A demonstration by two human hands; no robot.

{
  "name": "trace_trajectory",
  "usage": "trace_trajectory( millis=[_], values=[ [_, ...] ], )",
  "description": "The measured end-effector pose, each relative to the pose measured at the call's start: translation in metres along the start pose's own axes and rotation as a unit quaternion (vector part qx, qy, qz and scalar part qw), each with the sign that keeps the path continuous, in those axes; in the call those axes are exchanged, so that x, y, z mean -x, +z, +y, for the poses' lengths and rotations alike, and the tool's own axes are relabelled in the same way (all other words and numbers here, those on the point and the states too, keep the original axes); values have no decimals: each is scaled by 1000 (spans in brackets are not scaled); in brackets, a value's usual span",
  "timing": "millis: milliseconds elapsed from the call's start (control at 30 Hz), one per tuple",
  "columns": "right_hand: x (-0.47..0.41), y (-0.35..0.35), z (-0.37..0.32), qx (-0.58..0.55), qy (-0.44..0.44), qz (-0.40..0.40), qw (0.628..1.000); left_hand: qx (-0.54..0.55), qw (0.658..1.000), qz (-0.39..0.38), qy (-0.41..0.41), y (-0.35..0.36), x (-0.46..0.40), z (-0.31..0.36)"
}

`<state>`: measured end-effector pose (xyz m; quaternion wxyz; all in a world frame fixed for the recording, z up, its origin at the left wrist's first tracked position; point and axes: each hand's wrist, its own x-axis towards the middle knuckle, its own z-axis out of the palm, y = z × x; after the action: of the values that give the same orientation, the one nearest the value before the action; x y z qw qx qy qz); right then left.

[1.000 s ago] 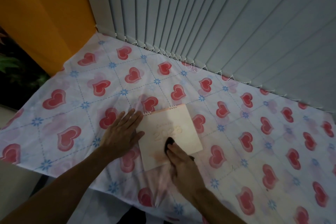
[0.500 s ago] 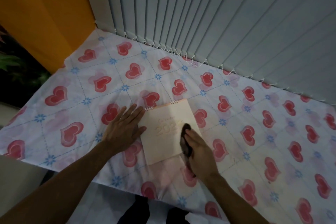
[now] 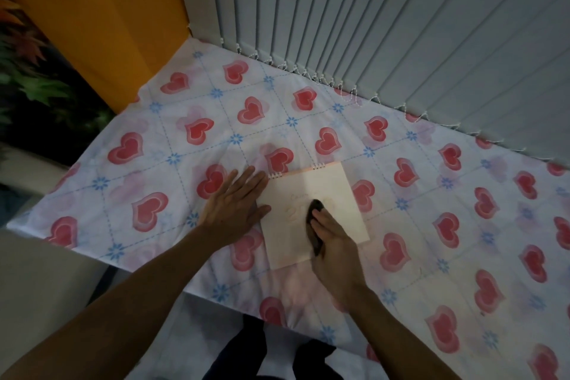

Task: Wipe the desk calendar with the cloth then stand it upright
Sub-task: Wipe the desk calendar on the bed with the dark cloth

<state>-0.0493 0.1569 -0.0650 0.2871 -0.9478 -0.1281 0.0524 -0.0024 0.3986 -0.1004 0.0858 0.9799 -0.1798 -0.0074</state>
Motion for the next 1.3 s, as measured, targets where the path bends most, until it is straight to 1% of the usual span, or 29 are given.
trace_trajectory(
  millis=[100,233,300,333,400,500,567,600,667,800,867,900,933,967,1000,1067,1133,1200,1300],
  values=[
    [-5,18,-19,-10,-72,-37,997,-2,1000,2,5,1,1,0],
    [10,22,-24,-17,-190,-94,977,-8,1000,-8,7,1,2,-2],
    [18,12,-14,-8,-210,-128,969,-8,1000,-7,9,1,1,-3],
    [20,4,-6,-3,-201,-139,970,-4,1000,-3,11,1,1,-3],
    [19,-10,14,-2,-140,-129,982,2,1000,3,13,1,0,-4],
    [-6,-25,35,14,-3,-34,999,3,1000,-3,11,2,0,-4],
    [-28,-25,33,16,48,12,999,7,1000,-3,10,2,0,-4],
    [-37,-21,27,15,51,17,998,9,1000,-1,11,1,0,-3],
    [-47,-10,13,15,20,-6,1000,14,1000,9,14,-1,0,-3],
    [-29,13,-13,-12,-85,-109,990,21,999,36,22,-1,1,-3],
    [-8,13,-13,-20,-158,-154,975,15,999,33,26,1,2,-4],
    [1,9,-8,-26,-181,-174,968,13,999,30,26,2,2,-5],
    [7,4,-1,-33,-181,-187,965,13,999,27,24,3,2,-5],
    [9,-3,8,-37,-161,-183,969,13,999,25,23,5,2,-6],
    [8,-10,19,-30,-132,-160,978,14,999,22,21,6,1,-6],
    [-5,-21,33,2,-58,-87,995,15,1000,17,15,7,1,-7],
    [-28,-25,35,16,4,-19,1000,20,1000,17,14,7,1,-7],
    [-49,-16,23,1,17,-5,1000,21,1000,16,12,7,1,-6],
    [-61,5,-4,-20,-24,-40,999,21,1000,16,11,5,2,-5]
  ],
)
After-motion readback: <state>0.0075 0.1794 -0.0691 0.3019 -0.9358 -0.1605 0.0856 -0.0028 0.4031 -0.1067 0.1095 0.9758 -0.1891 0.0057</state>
